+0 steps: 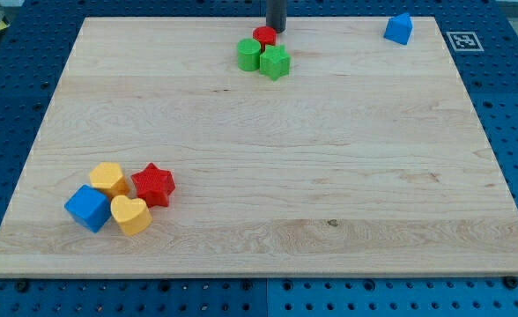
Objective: Separate the group of blocks
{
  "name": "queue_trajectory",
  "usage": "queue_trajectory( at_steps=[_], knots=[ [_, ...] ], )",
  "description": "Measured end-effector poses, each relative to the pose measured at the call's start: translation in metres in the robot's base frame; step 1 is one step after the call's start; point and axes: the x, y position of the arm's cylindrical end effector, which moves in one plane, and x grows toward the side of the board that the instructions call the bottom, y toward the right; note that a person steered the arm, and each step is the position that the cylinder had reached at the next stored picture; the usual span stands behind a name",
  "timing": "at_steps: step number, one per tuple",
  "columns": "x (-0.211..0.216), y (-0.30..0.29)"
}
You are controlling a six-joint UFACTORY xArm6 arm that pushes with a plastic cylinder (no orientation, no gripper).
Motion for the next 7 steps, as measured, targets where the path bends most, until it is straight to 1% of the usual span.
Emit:
queue_trajectory(
  at_steps=[1, 2, 3, 4, 5, 6, 7],
  knots=[
    [-0.008, -0.023],
    [0.013, -0.037],
    [0.048, -0.037],
    [0.073, -0.028],
    [0.082, -0.009],
    [0.104, -0.015],
    [0.106, -0.015]
  ],
)
